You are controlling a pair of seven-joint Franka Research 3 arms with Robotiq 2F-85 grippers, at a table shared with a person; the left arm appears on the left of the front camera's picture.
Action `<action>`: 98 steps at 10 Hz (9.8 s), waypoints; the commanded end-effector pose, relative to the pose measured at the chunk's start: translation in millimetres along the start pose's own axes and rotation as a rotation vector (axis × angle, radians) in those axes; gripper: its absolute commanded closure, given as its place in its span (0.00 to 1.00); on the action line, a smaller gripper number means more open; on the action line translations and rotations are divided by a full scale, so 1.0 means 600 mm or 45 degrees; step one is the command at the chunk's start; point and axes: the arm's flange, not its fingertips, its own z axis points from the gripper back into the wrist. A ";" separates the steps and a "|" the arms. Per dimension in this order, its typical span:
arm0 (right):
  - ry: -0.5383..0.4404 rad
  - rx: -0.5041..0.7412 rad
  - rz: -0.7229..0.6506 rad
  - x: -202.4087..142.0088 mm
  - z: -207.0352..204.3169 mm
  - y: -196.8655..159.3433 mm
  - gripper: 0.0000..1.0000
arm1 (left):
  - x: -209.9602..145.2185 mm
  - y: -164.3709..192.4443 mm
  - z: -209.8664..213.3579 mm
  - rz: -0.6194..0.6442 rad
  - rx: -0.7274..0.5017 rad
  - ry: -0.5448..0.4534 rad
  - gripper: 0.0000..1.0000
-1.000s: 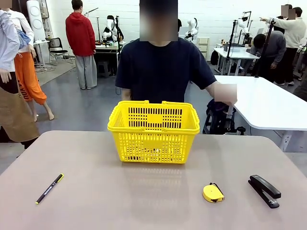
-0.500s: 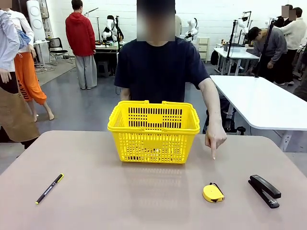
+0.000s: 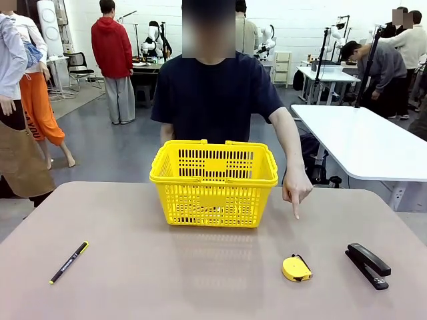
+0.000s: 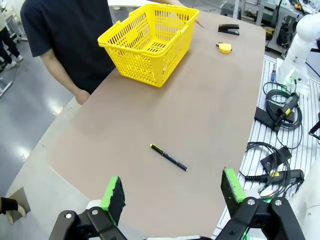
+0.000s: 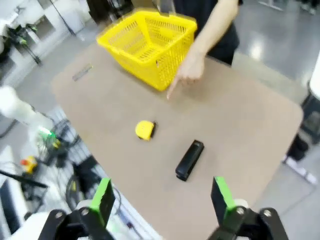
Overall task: Place the items the person wants into the basket.
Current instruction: Pick up the item the person points to and place it in the Market Basket.
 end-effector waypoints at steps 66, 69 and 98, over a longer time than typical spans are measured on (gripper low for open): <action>0.811 -0.498 -0.205 0.265 -0.307 0.401 1.00 | 0.000 0.002 0.004 -0.026 -0.008 -0.023 0.00; 0.978 -0.502 -0.031 0.430 -0.407 0.413 0.37 | 0.000 0.002 0.004 -0.026 -0.008 -0.023 0.00; 0.832 -0.048 0.066 0.495 -0.559 0.320 0.00 | 0.000 0.002 0.004 -0.026 -0.008 -0.023 0.00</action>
